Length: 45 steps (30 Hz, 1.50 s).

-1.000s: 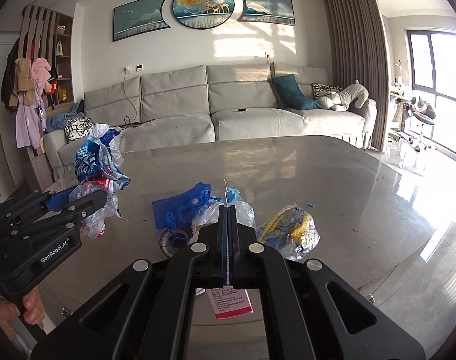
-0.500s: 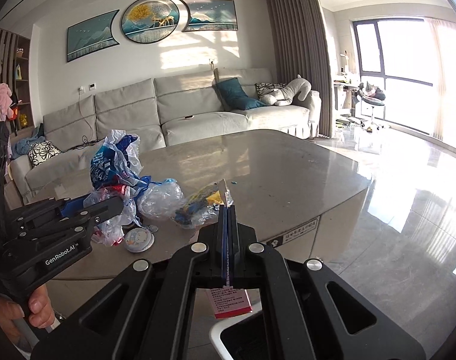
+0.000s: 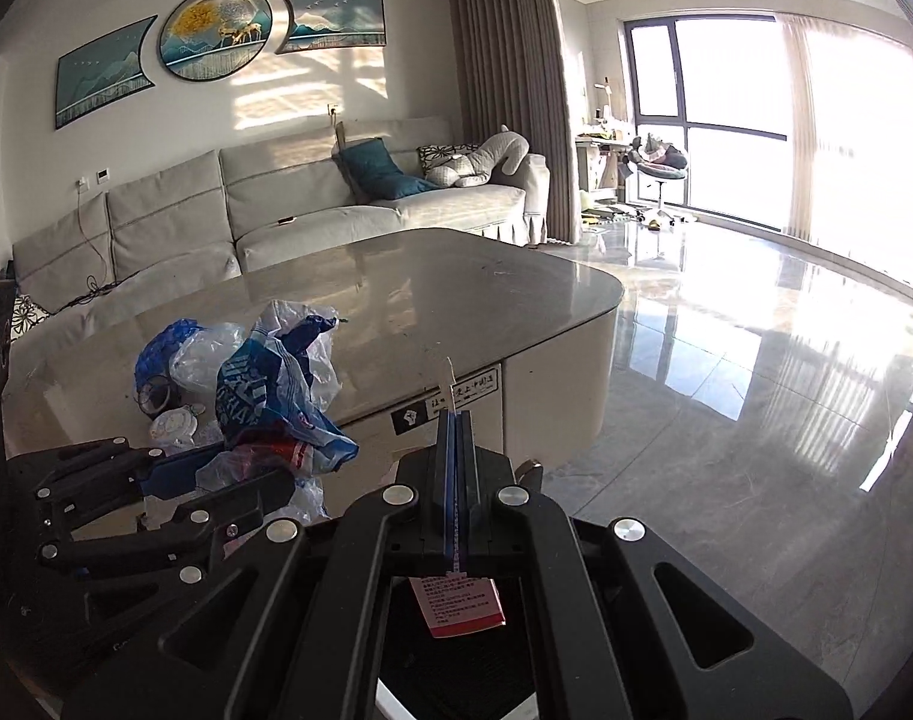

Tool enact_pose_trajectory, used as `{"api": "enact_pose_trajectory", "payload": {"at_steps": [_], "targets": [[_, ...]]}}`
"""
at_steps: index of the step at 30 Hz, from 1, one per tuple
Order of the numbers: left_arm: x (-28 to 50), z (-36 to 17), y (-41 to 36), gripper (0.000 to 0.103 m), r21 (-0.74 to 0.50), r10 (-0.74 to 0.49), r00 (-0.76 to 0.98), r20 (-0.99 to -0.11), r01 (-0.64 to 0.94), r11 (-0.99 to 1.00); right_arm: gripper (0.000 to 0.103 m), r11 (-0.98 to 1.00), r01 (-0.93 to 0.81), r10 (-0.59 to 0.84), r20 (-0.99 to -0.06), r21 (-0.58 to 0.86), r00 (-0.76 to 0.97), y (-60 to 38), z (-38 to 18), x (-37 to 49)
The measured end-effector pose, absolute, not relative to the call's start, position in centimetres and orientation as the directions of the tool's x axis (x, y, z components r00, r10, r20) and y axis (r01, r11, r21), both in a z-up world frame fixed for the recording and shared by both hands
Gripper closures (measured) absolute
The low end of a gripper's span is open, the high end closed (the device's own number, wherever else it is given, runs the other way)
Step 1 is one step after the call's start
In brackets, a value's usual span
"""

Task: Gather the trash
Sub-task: 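Carry both items to the white bin and release them from both tools, then return to the table and grasp the bear-print lid with the left tool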

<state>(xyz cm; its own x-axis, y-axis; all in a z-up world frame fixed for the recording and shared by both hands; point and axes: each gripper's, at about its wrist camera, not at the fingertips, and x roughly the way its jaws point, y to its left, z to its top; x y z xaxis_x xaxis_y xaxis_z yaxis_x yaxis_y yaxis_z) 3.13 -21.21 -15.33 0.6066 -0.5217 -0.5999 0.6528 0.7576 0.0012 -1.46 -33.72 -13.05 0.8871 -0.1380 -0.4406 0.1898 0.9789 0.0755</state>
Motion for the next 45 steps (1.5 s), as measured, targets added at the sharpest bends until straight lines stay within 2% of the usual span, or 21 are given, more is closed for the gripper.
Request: {"api": "enact_pose_trajectory", "payload": {"at_steps": [9, 12, 14, 16, 21, 25, 34, 38, 45], "targets": [[4.1, -18.3, -24.3, 0.074, -0.066, -0.543, 0.488, -0.683, 0.7, 0.711, 0.102, 0.965, 0.237, -0.157, -0.472, 0.113, 0.867, -36.0, -14.7, -1.8], [4.1, -19.3, -25.3, 0.068, -0.081, -0.542, 0.445, -0.713, 0.715, 0.694, 0.102, 0.964, 0.245, -0.167, -0.476, 0.106, 0.864, -36.3, -14.7, -1.8], [4.3, -20.0, -25.9, 0.047, -0.093, -0.536, 0.419, -0.733, 0.719, 0.689, 0.102, 0.962, 0.253, -0.176, -0.48, 0.101, 0.859, -36.6, -14.8, -1.8], [3.9, -20.2, -26.2, 0.004, -0.064, -0.51, 0.448, -0.734, 0.702, 0.709, 0.102, 0.96, 0.26, -0.181, -0.483, 0.101, 0.857, -36.9, -15.0, -1.9], [3.4, -20.1, -26.3, 0.004, -0.019, -0.487, 0.478, -0.731, 0.699, 0.715, 0.102, 0.956, 0.273, -0.186, -0.489, 0.112, 0.852, -37.7, -15.1, -2.1], [4.7, -19.7, -25.9, 0.004, -0.038, -0.475, 0.475, -0.74, 0.676, 0.736, 0.102, 0.958, 0.262, -0.175, -0.49, 0.115, 0.854, -37.6, -15.1, -2.0], [6.1, -17.7, -23.6, 0.004, -0.029, -0.45, 0.566, -0.691, 0.599, 0.8, 0.102, 0.965, 0.231, -0.137, -0.512, 0.124, 0.848, -36.9, -15.8, -1.3], [7.0, -17.3, -22.1, 0.004, -0.065, -0.447, 0.572, -0.687, 0.565, 0.823, 0.102, 0.969, 0.213, -0.118, -0.525, 0.124, 0.843, -36.2, -16.1, -0.5], [8.0, -17.1, -20.3, 0.004, -0.084, -0.43, 0.597, -0.678, 0.518, 0.851, 0.102, 0.982, 0.18, -0.116, -0.556, 0.06, 0.823, -34.5, -17.0, 0.4]]}}
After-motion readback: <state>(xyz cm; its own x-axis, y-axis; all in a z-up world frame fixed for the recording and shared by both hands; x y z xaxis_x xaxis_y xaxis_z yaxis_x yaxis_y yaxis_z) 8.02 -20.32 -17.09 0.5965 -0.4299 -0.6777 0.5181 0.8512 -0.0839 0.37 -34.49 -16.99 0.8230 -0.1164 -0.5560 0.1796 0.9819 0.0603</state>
